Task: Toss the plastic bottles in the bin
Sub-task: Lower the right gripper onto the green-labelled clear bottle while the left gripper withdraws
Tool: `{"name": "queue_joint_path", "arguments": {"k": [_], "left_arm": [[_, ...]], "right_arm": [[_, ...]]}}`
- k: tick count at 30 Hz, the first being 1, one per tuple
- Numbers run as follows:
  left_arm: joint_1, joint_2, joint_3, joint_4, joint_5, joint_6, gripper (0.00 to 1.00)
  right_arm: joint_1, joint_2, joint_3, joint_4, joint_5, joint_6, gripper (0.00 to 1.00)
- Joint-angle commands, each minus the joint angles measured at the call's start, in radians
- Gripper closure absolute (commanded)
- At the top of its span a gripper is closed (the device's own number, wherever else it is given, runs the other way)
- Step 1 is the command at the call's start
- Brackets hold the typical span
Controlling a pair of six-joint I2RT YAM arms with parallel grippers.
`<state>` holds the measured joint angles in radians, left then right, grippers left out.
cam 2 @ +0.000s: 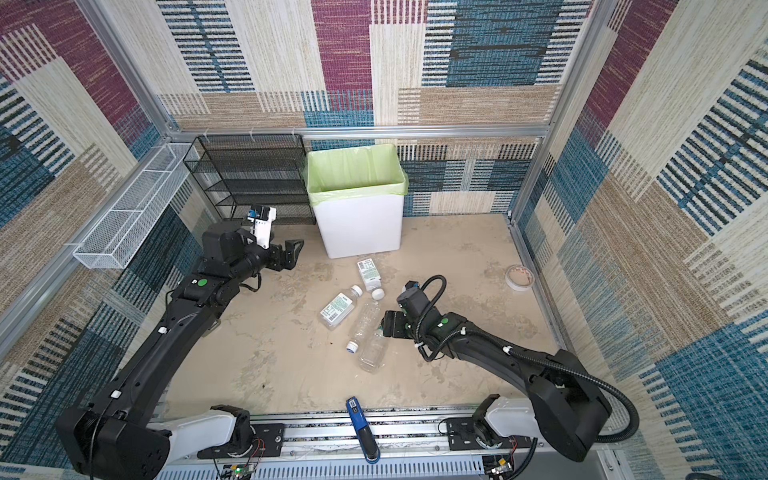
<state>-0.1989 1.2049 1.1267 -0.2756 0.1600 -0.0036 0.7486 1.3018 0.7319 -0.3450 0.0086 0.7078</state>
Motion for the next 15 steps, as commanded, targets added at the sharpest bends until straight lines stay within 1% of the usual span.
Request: {"name": "queue_joint_path", "arguments": {"k": [1,3,7,12,15], "left_arm": [[0.029,-0.018,-0.057,0.054,0.052,-0.007,0.09],[0.037,-0.008,-0.056,0.059,0.075,-0.014,0.10],[0.041,0.008,-0.052,0.045,0.065,-0.011,0.12],[0.041,-0.001,-0.058,0.047,0.061,-0.010,0.12],[0.041,0.001,-0.058,0.047,0.061,-0.011,0.12]], "right_arm": [[0.065,0.026,0.036,-0.071,0.031,0.107,0.11],[0.104,0.057,0.076,-0.105,0.035,0.117,0.09],[0.177,0.127,0.134,-0.177,0.081,0.144,0.08],[0.199,0.183,0.135,-0.173,0.068,0.162,0.08],[0.200,0.220,0.137,-0.175,0.072,0.155,0.10]]}}
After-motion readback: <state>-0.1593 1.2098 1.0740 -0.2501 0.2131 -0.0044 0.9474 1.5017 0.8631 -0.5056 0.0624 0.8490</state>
